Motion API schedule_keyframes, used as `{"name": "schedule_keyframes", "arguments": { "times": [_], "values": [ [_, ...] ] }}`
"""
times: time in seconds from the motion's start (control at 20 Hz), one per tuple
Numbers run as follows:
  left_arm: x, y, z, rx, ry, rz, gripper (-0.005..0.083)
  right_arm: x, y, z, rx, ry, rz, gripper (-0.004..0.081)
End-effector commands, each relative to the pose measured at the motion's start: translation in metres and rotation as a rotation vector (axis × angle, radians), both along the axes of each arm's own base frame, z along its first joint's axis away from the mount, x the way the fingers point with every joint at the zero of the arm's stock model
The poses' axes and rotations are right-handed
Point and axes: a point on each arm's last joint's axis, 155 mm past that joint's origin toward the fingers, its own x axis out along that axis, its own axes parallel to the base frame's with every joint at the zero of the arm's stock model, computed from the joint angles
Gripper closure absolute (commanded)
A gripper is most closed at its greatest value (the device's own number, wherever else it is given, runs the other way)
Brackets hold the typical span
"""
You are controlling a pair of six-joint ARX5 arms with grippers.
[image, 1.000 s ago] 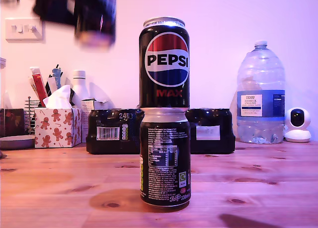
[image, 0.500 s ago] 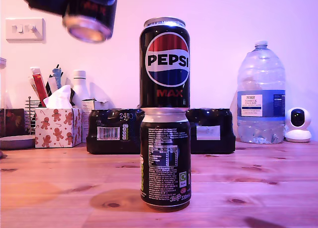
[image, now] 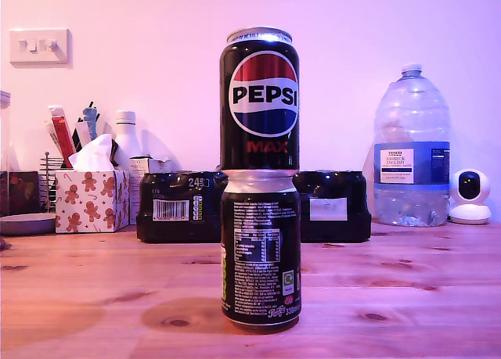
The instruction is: Stack up the Pepsi cans on top of each other
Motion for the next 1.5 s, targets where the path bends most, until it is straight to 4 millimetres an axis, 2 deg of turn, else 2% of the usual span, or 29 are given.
{"name": "schedule_keyframes", "arguments": {
  "times": [0.0,0.2,0.35,0.45,0.65,0.95,1.2,1.45],
  "values": [
    [0.0,-0.007,0.022,-0.05,-0.061,-0.018,0.0379,-0.002,-0.006,0.0,-0.014,-0.002,-0.016,0.078],
    [0.001,-0.022,0.013,-0.042,-0.047,-0.051,0.0379,-0.011,-0.018,-0.006,-0.037,0.009,-0.034,0.078],
    [0.002,-0.037,0.008,-0.044,-0.048,-0.08,0.0379,-0.026,-0.013,0.014,0.067,-0.057,0.032,0.078],
    [0.002,-0.043,0.005,-0.042,-0.045,-0.093,0.0379,-0.034,-0.016,0.026,0.134,-0.101,0.032,0.078],
    [0.003,-0.053,0.0,-0.042,-0.043,-0.11,0.0379,-0.043,-0.024,0.024,0.154,-0.121,0.03,0.078],
    [0.004,-0.068,-0.008,-0.037,-0.049,-0.144,0.0378,-0.045,-0.026,0.019,0.138,-0.108,0.033,0.078],
    [0.013,-0.076,-0.014,-0.035,-0.064,-0.15,0.0376,-0.045,-0.026,0.019,0.133,-0.111,0.034,0.078],
    [0.015,-0.077,-0.019,-0.024,-0.06,-0.151,0.0376,-0.044,-0.027,0.019,0.13,-0.114,0.025,0.078]
  ]
}}
